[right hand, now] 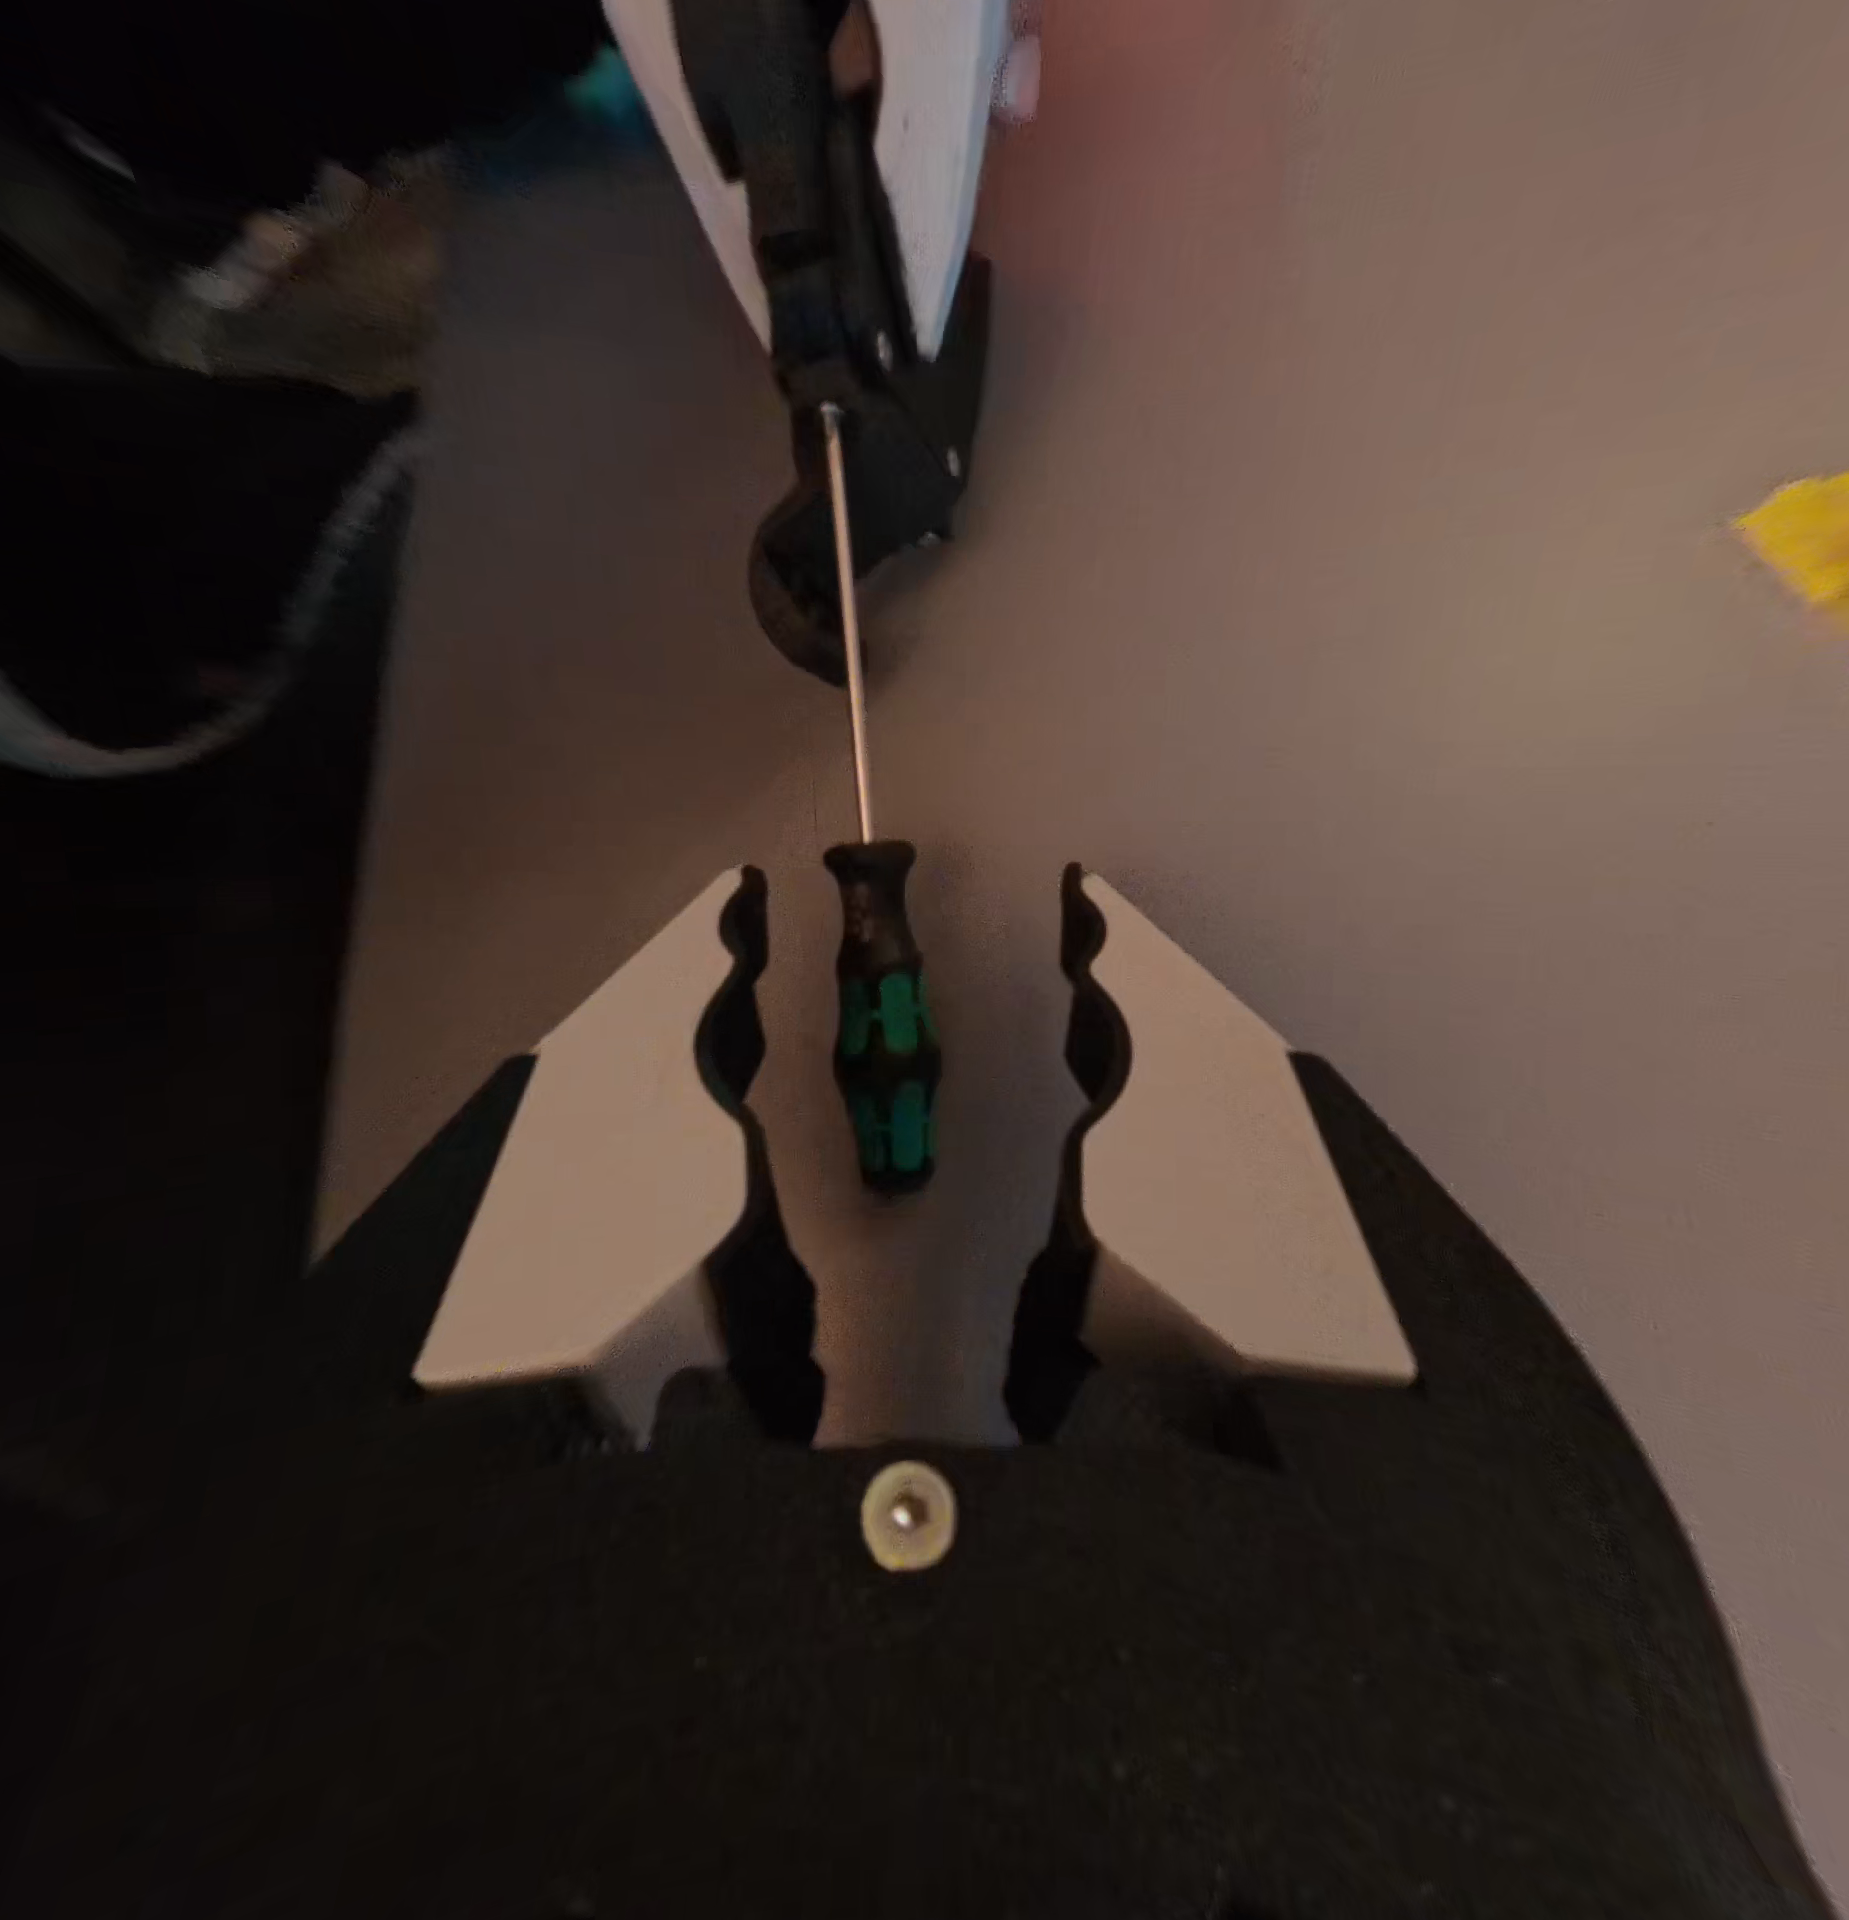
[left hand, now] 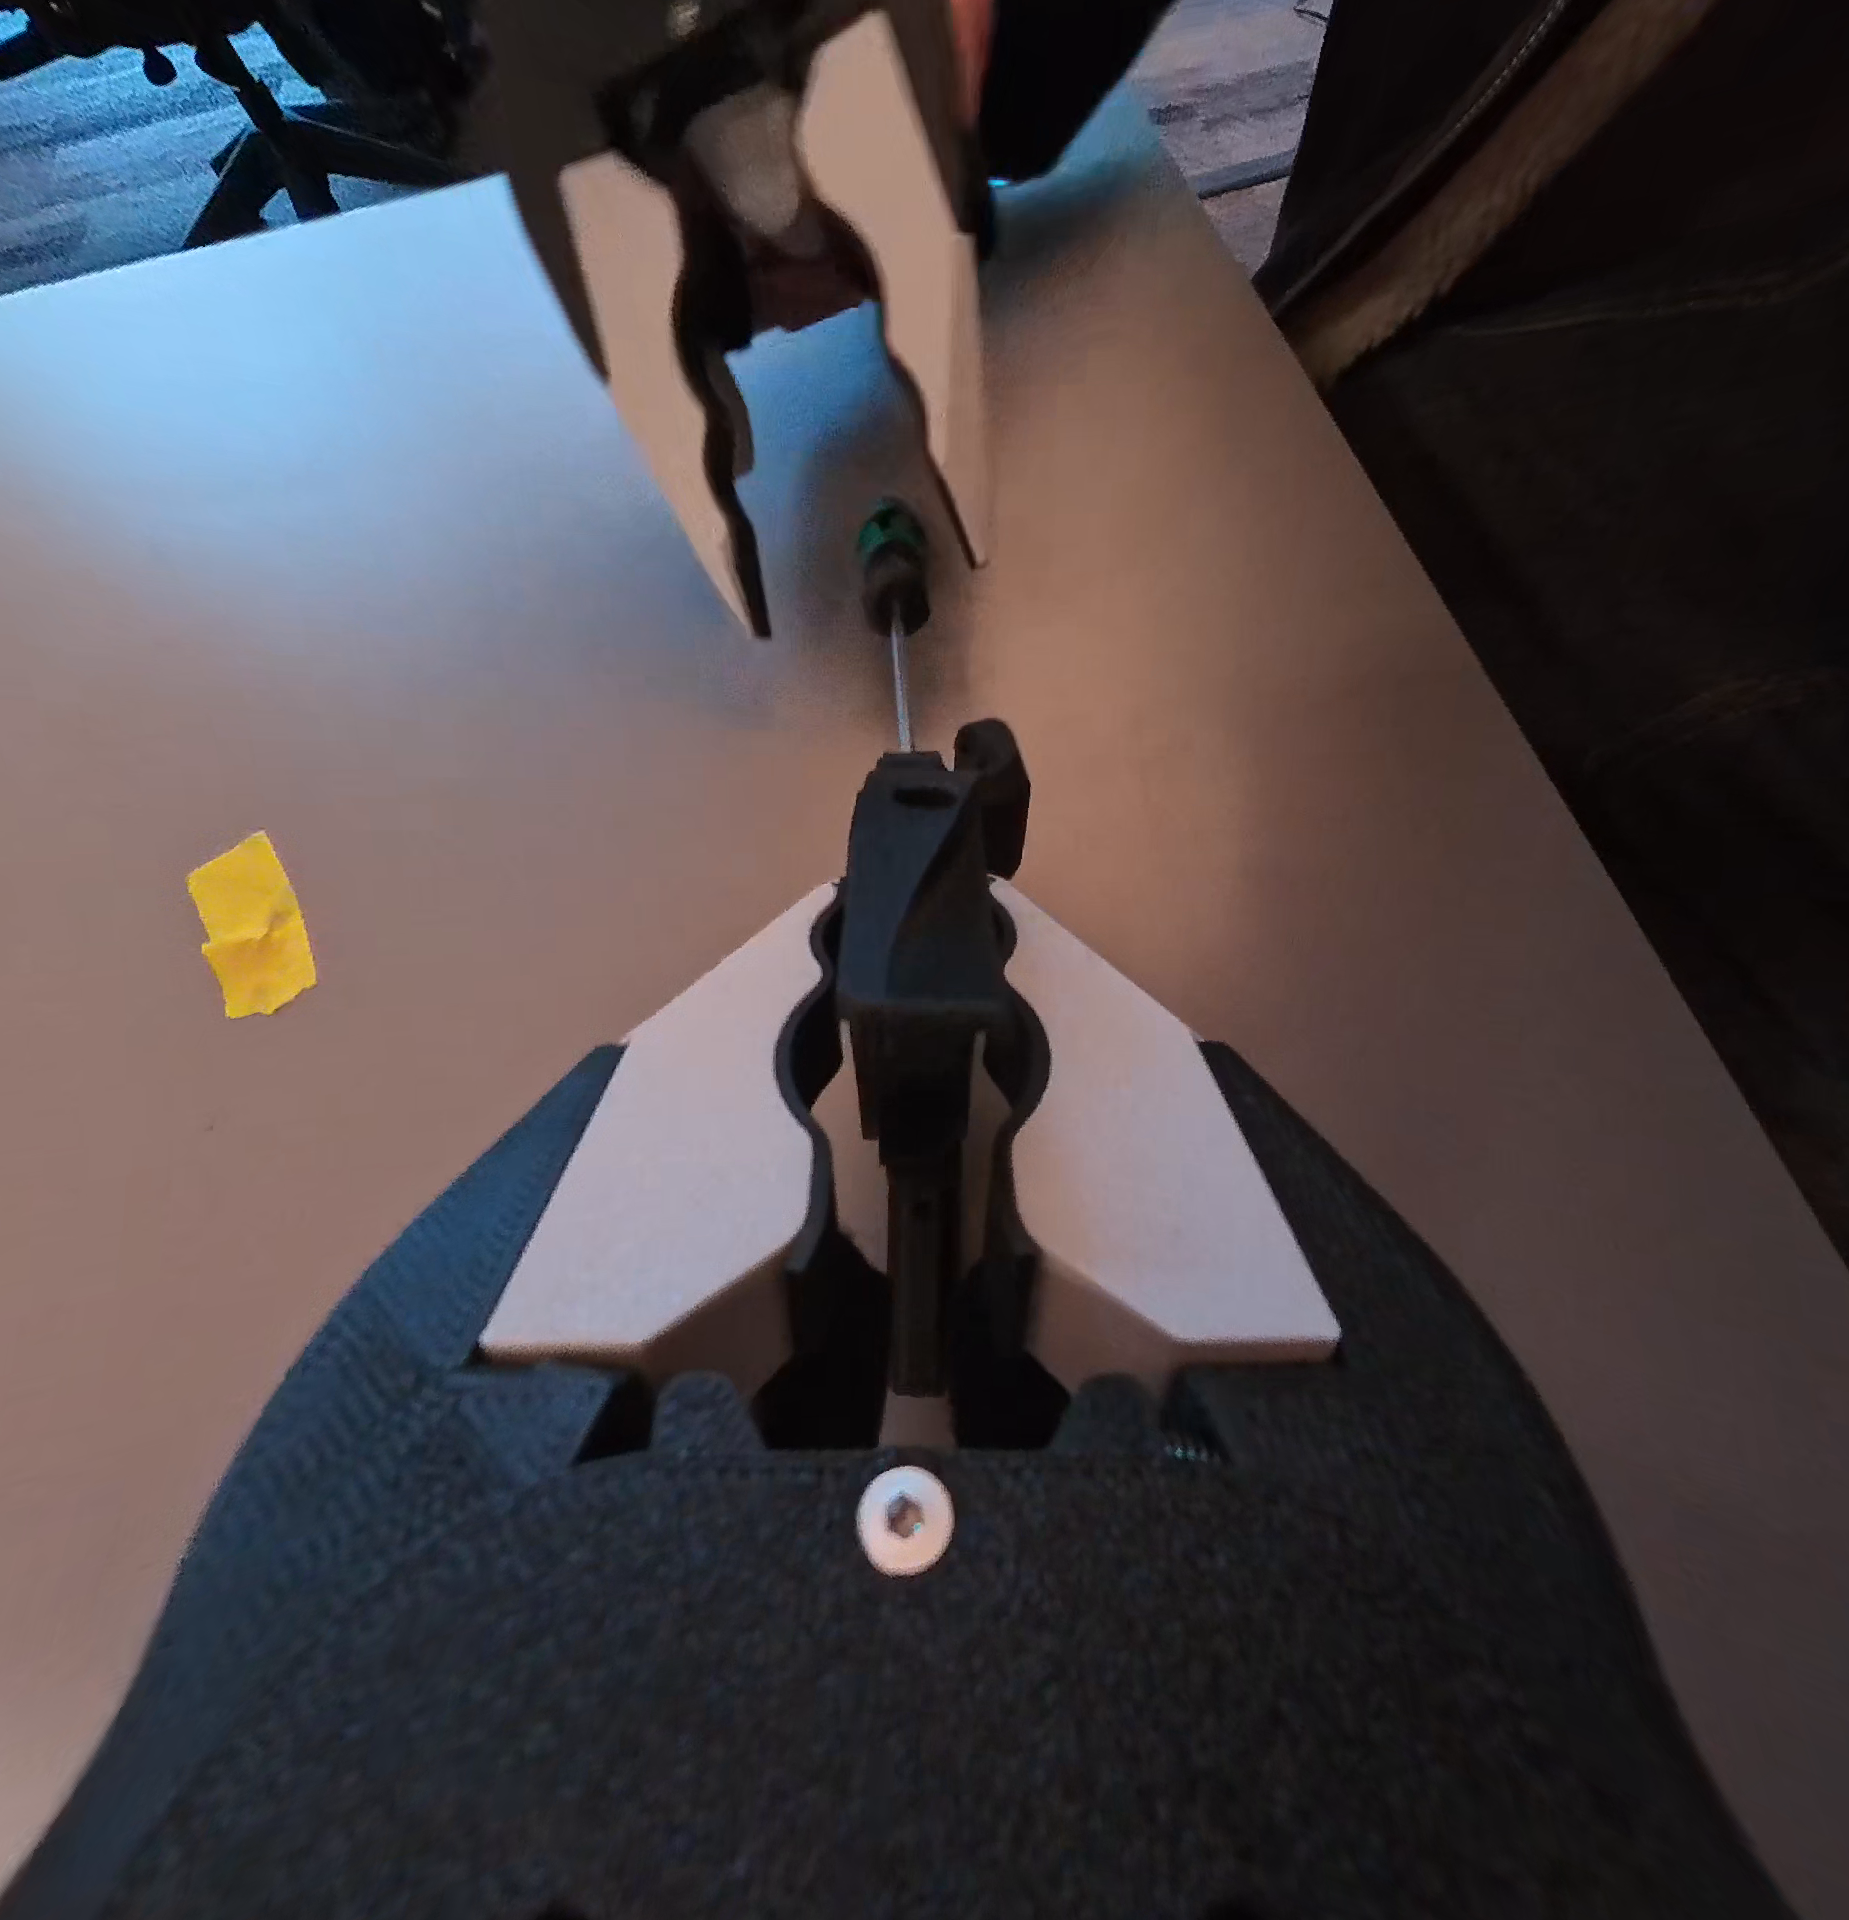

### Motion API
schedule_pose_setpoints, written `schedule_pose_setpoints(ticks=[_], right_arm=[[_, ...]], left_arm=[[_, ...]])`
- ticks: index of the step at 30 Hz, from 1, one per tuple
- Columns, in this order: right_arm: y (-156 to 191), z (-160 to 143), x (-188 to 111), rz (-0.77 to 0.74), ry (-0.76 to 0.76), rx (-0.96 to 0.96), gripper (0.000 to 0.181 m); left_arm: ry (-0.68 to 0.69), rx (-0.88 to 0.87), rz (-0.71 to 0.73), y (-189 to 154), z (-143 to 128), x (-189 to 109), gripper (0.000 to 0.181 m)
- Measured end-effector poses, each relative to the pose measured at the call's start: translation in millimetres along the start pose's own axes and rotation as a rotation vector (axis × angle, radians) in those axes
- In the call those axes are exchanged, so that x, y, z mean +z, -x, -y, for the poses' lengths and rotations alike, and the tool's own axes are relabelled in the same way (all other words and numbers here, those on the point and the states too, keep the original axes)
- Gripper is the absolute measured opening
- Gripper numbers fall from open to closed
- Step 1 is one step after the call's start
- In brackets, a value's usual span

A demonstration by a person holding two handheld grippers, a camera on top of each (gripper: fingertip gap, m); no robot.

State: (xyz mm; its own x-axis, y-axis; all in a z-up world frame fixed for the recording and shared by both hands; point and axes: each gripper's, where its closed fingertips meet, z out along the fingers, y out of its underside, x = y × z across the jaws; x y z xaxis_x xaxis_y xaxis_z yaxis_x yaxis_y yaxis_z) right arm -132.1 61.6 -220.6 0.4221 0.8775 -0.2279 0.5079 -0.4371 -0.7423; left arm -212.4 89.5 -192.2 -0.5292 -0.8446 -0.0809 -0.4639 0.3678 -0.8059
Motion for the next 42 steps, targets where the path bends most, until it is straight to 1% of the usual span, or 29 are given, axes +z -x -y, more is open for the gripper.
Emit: schedule_pose_setpoints(ticks=[1, 4, 5, 7, 8, 9, 10, 13, 17, 19, 20, 24, 27, 28, 31, 33, 35, 36, 37, 39, 40, 42], right_arm=[[-1.1, -4.1, -2.7, -0.110, 0.008, -0.061, 0.061], [-0.2, -18.4, -9.2, -0.422, 0.031, -0.235, 0.068], [-1.8, -21.0, -12.9, -0.535, 0.033, -0.313, 0.066], [-7.5, -21.0, -21.9, -0.757, 0.045, -0.496, 0.056], [-5.5, -23.1, -18.9, -0.784, 0.071, -0.573, 0.046], [-3.8, -25.4, -13.9, -0.784, 0.091, -0.609, 0.033], [-3.7, -24.5, -11.3, -0.787, 0.092, -0.623, 0.028], [-7.2, -23.2, -6.3, -0.761, 0.111, -0.625, 0.021], [-12.2, -22.6, -6.2, -0.765, 0.169, -0.631, 0.019], [-13.1, -23.9, -5.6, -0.700, 0.185, -0.557, 0.018], [-12.4, -25.0, -4.5, -0.619, 0.181, -0.466, 0.017], [6.5, -22.8, 2.2, -0.148, 0.116, -0.056, 0.016], [32.1, -24.5, 2.3, 0.239, 0.164, 0.145, 0.017], [38.8, -23.7, -0.9, 0.362, 0.175, 0.213, 0.016], [57.4, -13.3, -19.8, 0.766, 0.221, 0.510, 0.016], [59.9, -8.5, -27.9, 0.932, 0.227, 0.626, 0.016], [61.2, -7.0, -29.1, 0.998, 0.222, 0.675, 0.016], [61.7, -7.1, -28.4, 1.010, 0.223, 0.691, 0.017], [60.6, -7.8, -26.2, 0.991, 0.222, 0.684, 0.017], [52.8, -10.1, -18.0, 0.871, 0.194, 0.614, 0.017], [44.4, -11.9, -11.9, 0.775, 0.175, 0.579, 0.017], [33.2, -12.5, -6.3, 0.632, 0.140, 0.520, 0.030]], left_arm=[[-0.001, -0.009, -0.004, 0.0, 0.0, 0.3, 0.021], [-0.006, -0.026, -0.008, 1.0, 0.2, 0.5, 0.021], [-0.009, -0.029, -0.011, 0.8, 0.3, 0.5, 0.021], [-0.010, -0.032, -0.014, 0.6, 0.4, 0.9, 0.021], [-0.010, -0.034, -0.017, 0.3, 0.6, 1.3, 0.021], [-0.009, -0.034, -0.017, 0.1, 0.7, 1.8, 0.022], [-0.008, -0.035, -0.019, -0.3, 0.9, 2.2, 0.021], [-0.011, -0.038, -0.027, -1.8, 2.5, 3.5, 0.021], [-0.009, -0.038, -0.029, -1.8, 1.9, 3.7, 0.021], [-0.002, -0.024, -0.027, -2.4, 1.5, 4.0, 0.021], [0.000, -0.013, -0.018, -1.8, 1.7, 4.0, 0.021], [-0.048, 0.001, 0.001, 1.2, 10.9, -2.8, 0.021], [-0.038, 0.015, -0.012, -3.4, 12.4, -2.2, 0.021], [-0.037, 0.026, -0.008, -4.0, 13.3, -1.7, 0.021], [-0.010, 0.070, 0.008, -5.0, 11.7, -0.1, 0.021], [-0.019, 0.086, 0.003, -7.6, 13.7, -0.2, 0.021], [-0.031, 0.091, 0.002, -8.5, 15.3, -1.2, 0.021], [-0.040, 0.088, -0.002, -9.0, 16.4, -1.6, 0.021], [-0.041, 0.083, -0.001, -8.4, 15.9, -2.1, 0.021], [-0.040, 0.073, 0.007, -5.3, 13.4, -2.6, 0.021], [-0.042, 0.067, 0.004, -5.2, 12.6, -2.3, 0.021], [-0.042, 0.064, -0.003, -6.4, 11.7, -0.5, 0.022]])
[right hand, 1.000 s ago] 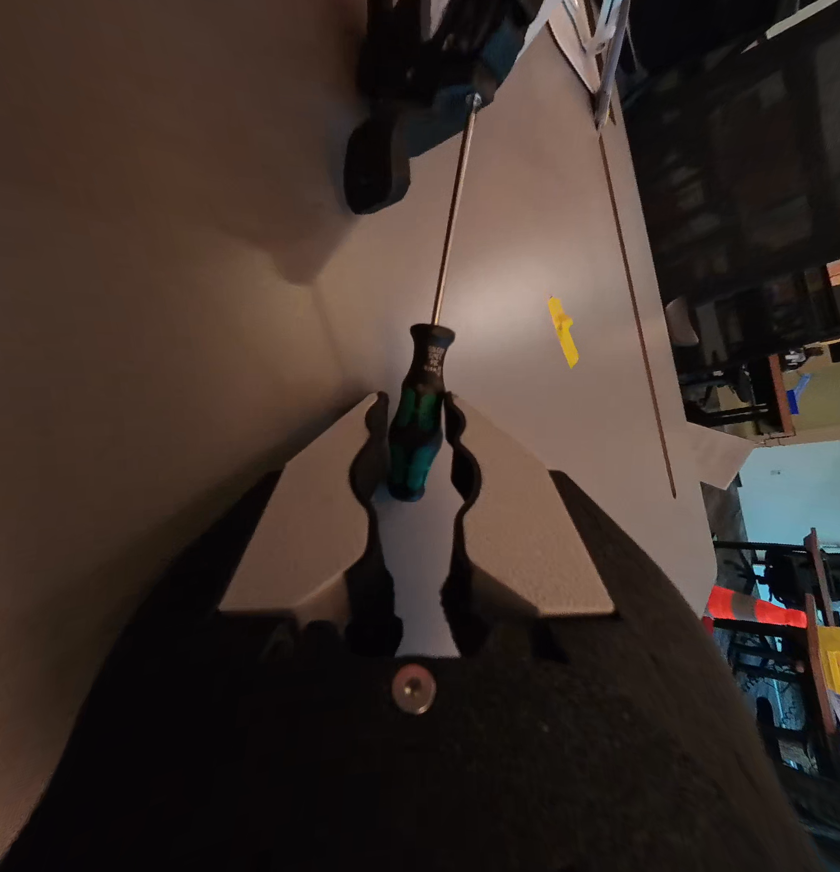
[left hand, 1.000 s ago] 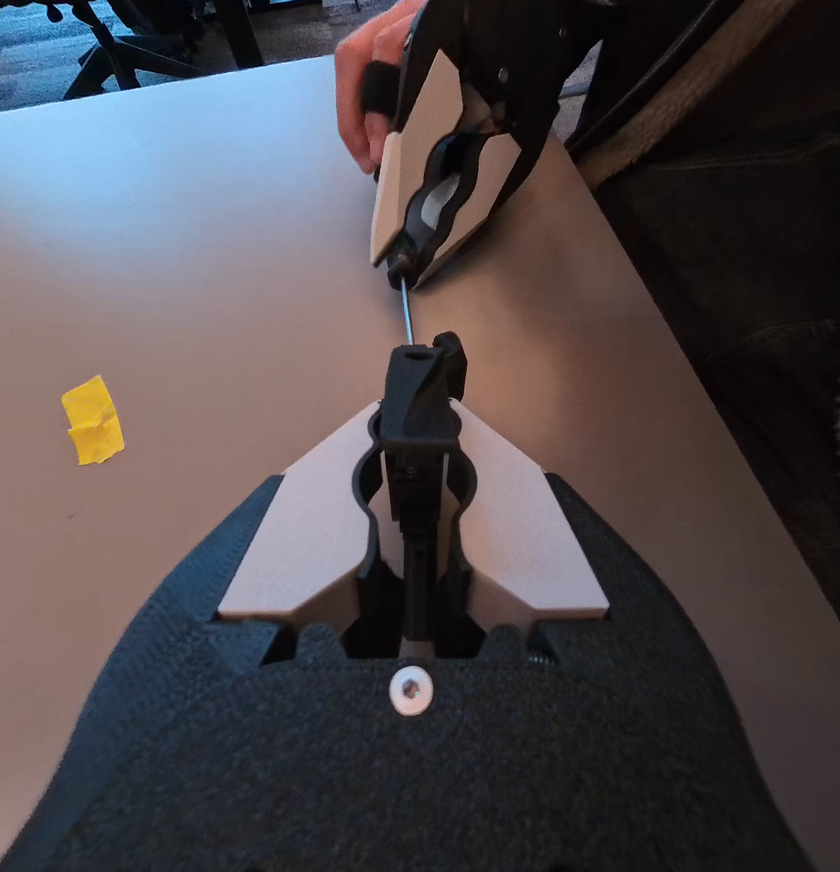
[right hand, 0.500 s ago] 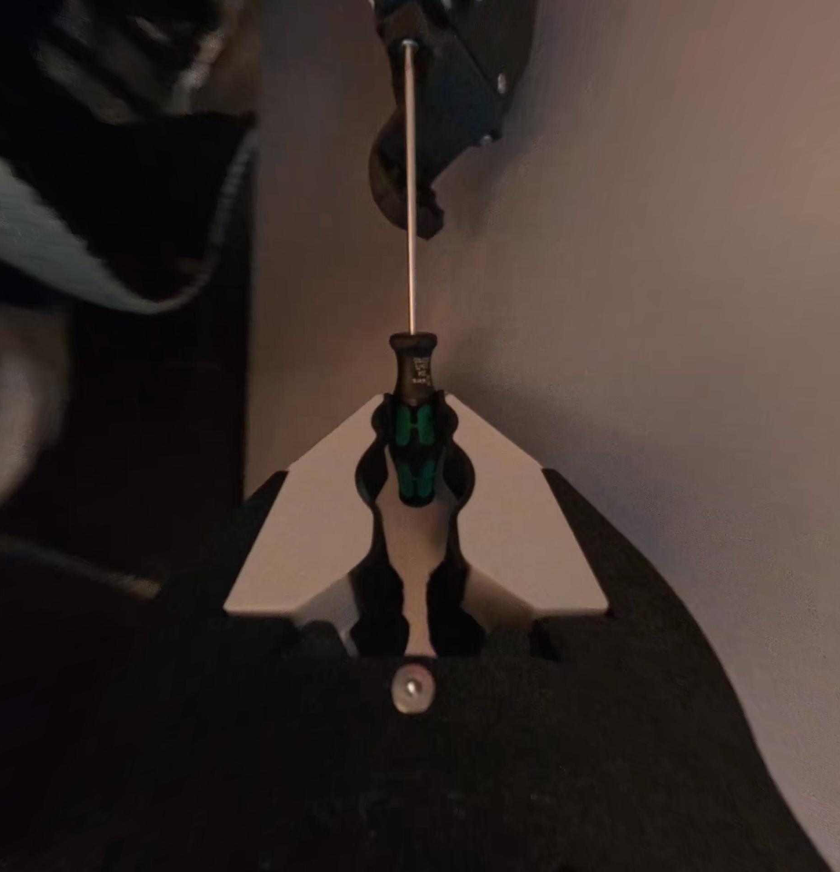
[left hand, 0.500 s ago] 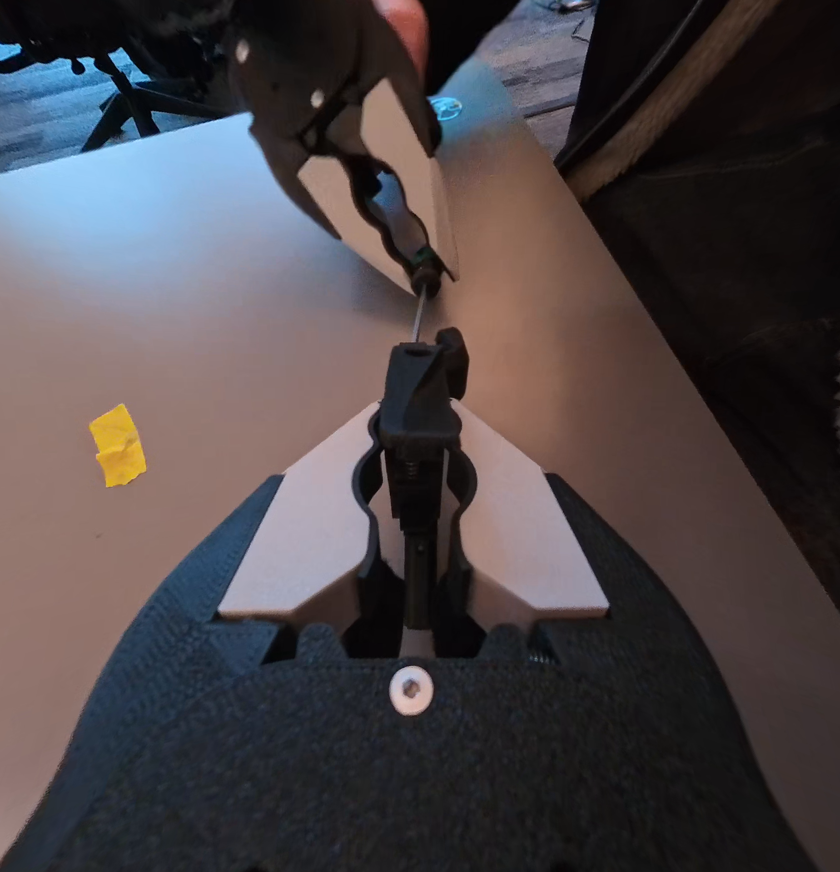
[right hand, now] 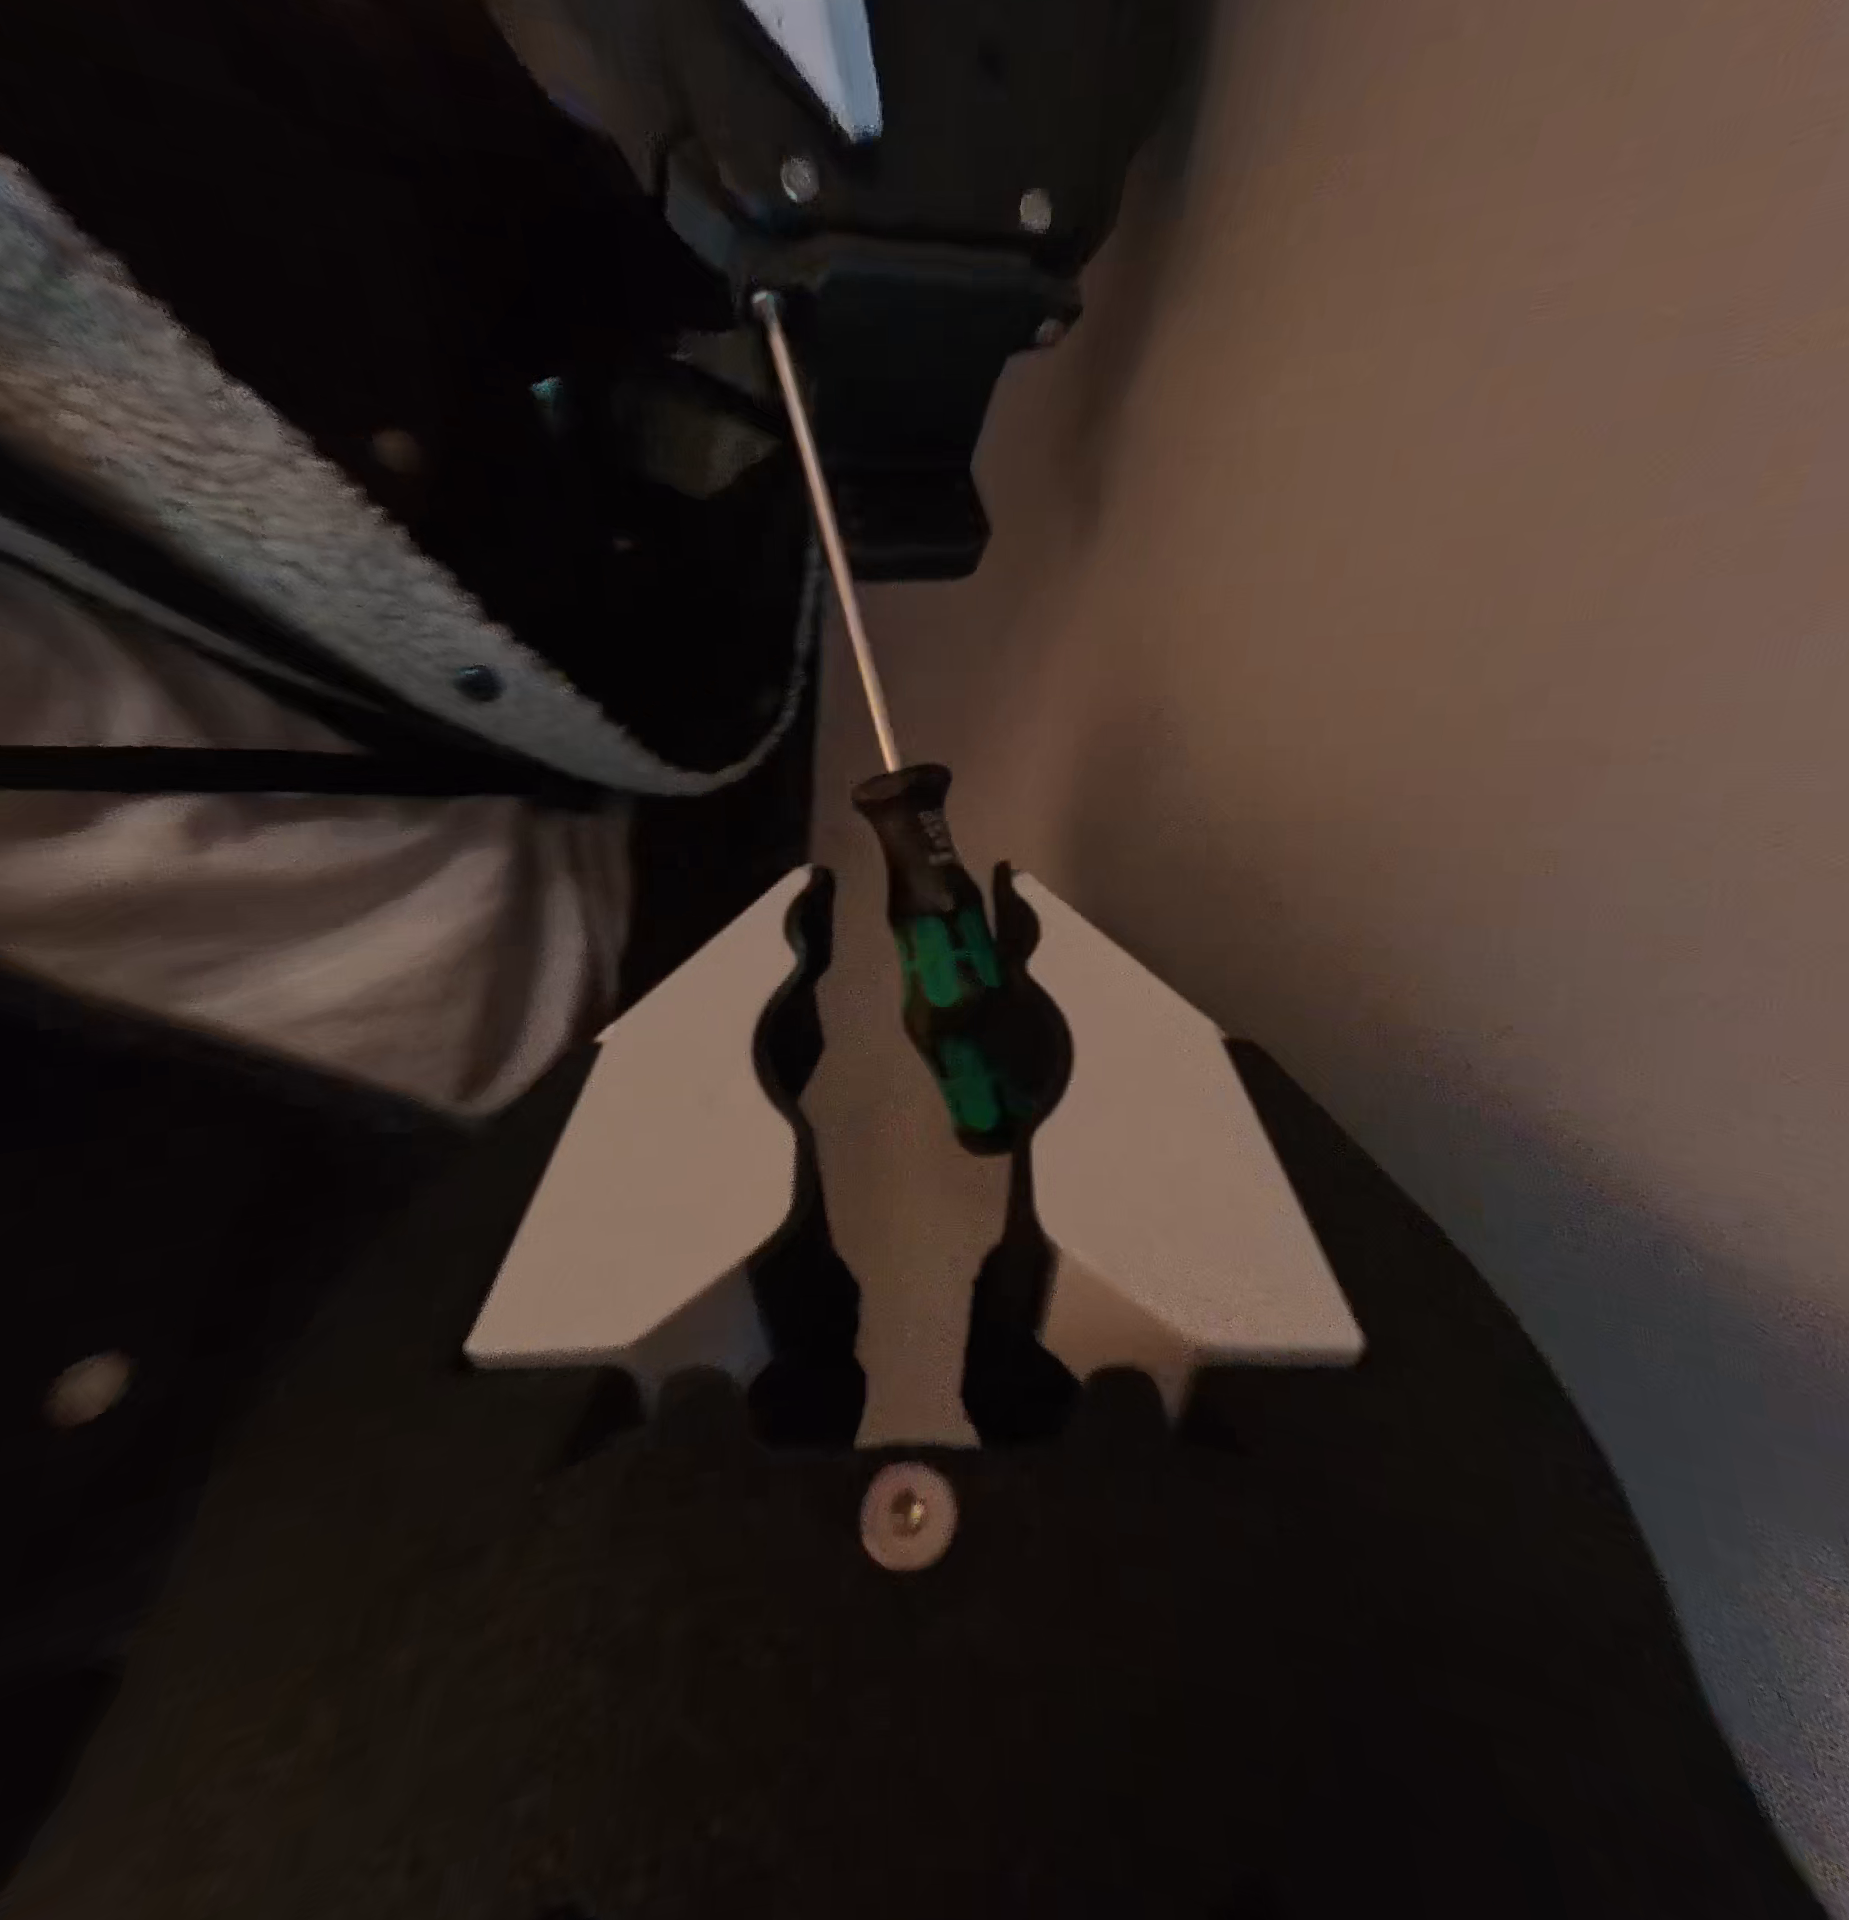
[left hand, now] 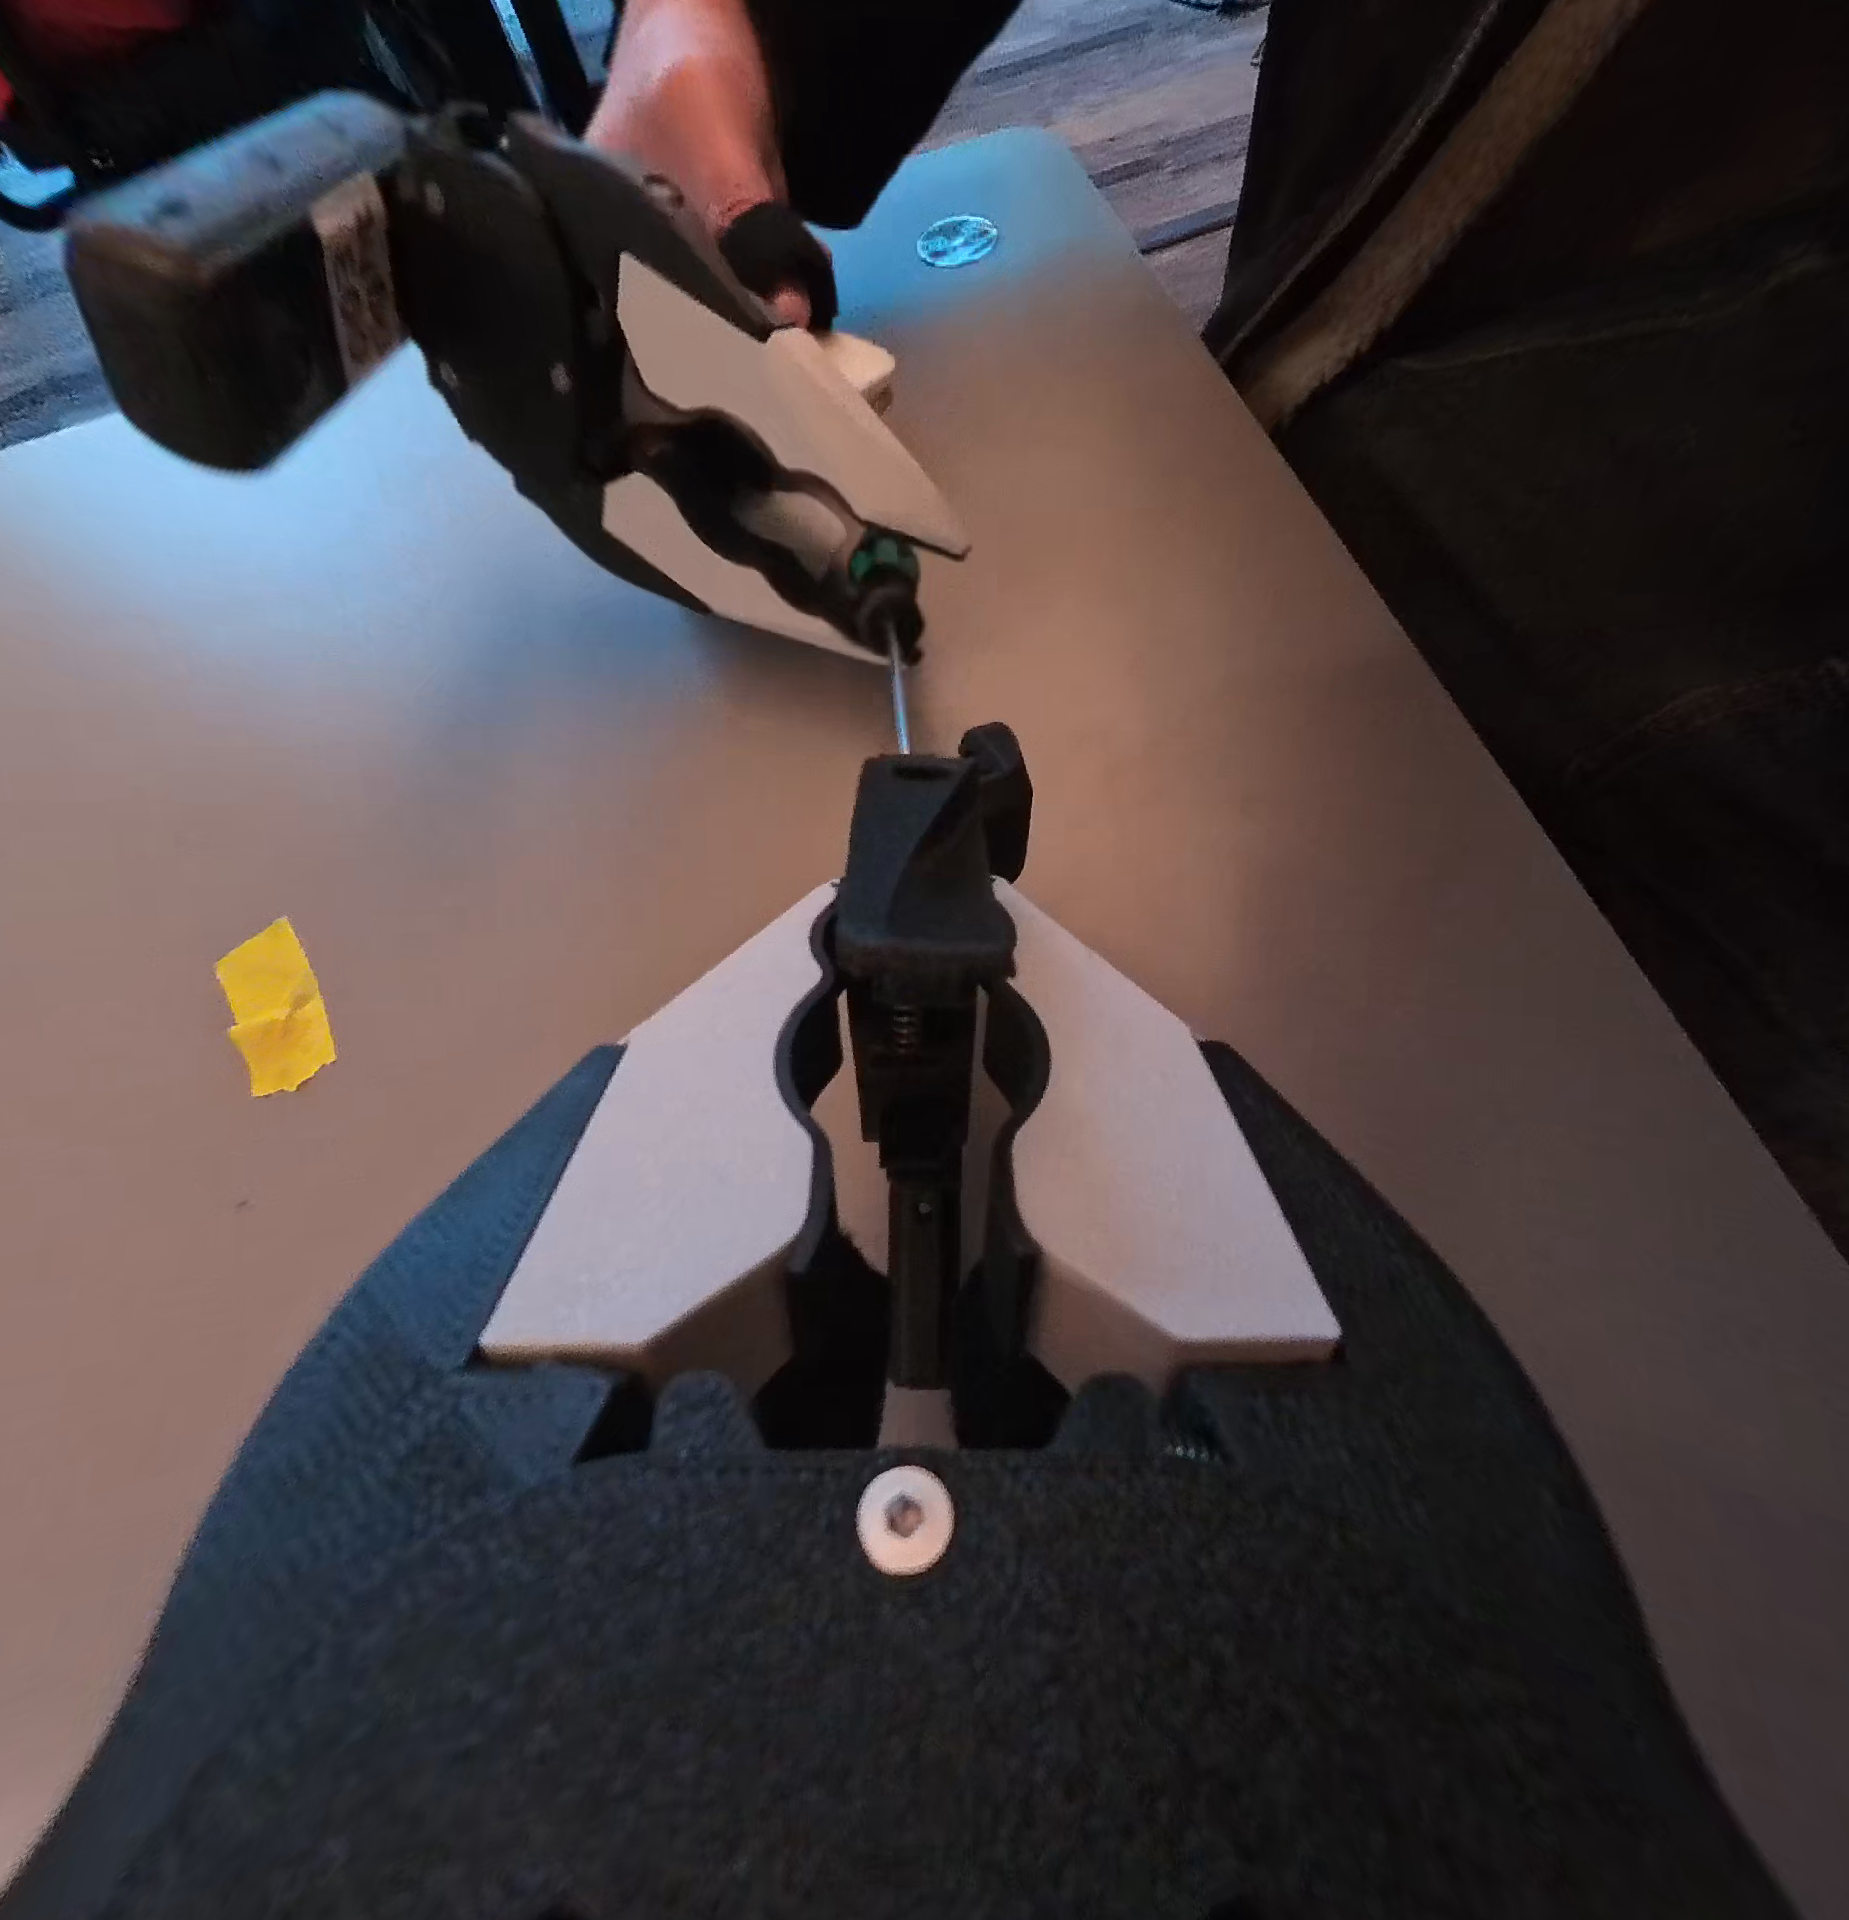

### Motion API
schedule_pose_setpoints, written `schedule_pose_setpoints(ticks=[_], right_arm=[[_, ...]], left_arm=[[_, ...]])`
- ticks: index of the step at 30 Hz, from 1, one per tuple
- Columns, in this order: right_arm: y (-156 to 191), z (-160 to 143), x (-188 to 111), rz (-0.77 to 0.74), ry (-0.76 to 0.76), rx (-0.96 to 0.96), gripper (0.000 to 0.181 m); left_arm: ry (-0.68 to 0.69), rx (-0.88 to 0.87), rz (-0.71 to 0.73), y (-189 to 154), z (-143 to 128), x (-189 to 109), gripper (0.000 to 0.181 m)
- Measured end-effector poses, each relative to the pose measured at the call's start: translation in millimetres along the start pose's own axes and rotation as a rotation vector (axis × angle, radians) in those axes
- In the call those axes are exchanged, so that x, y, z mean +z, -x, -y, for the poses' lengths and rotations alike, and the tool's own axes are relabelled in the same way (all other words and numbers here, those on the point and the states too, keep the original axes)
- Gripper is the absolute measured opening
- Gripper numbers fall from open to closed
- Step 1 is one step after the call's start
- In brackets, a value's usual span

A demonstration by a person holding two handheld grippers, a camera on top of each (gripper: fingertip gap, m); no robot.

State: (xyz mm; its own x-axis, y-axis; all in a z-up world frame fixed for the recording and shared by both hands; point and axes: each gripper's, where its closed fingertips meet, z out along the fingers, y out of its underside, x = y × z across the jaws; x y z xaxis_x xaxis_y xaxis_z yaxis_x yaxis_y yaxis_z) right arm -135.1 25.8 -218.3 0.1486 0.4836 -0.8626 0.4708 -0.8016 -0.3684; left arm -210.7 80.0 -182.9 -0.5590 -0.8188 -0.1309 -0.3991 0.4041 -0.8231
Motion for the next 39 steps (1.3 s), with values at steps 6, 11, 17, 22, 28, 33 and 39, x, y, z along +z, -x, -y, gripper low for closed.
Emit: schedule_pose_setpoints(ticks=[6, 11, 17, 22, 28, 33, 39], right_arm=[[-23.3, -3.6, -8.6, -0.521, -0.051, -0.405, 0.054], [-30.5, -5.7, -10.1, -0.973, -0.090, -0.775, 0.052], [-31.7, 2.6, -11.6, -1.329, -0.075, -0.924, 0.020], [-34.3, 0.9, -10.6, -1.115, -0.065, -0.762, 0.018], [-13.6, -13.0, 15.4, -0.396, -0.035, -0.266, 0.017], [41.4, -20.5, 14.2, 0.209, 0.061, 0.053, 0.017], [95.5, -18.1, 5.3, 0.673, 0.131, 0.298, 0.016]], left_arm=[[0.008, -0.020, -0.002, 1.6, -3.7, 1.2, 0.021], [0.011, -0.061, -0.020, 1.4, -4.2, 3.7, 0.021], [0.020, -0.078, -0.028, 1.2, -4.7, 5.8, 0.021], [0.027, -0.050, -0.025, -0.2, -3.9, 7.0, 0.021], [0.010, 0.021, 0.008, 2.3, 1.7, 4.7, 0.021], [-0.016, 0.082, -0.005, -6.9, 10.3, 2.6, 0.021], [-0.100, 0.139, -0.003, -15.3, 29.4, -1.0, 0.021]])
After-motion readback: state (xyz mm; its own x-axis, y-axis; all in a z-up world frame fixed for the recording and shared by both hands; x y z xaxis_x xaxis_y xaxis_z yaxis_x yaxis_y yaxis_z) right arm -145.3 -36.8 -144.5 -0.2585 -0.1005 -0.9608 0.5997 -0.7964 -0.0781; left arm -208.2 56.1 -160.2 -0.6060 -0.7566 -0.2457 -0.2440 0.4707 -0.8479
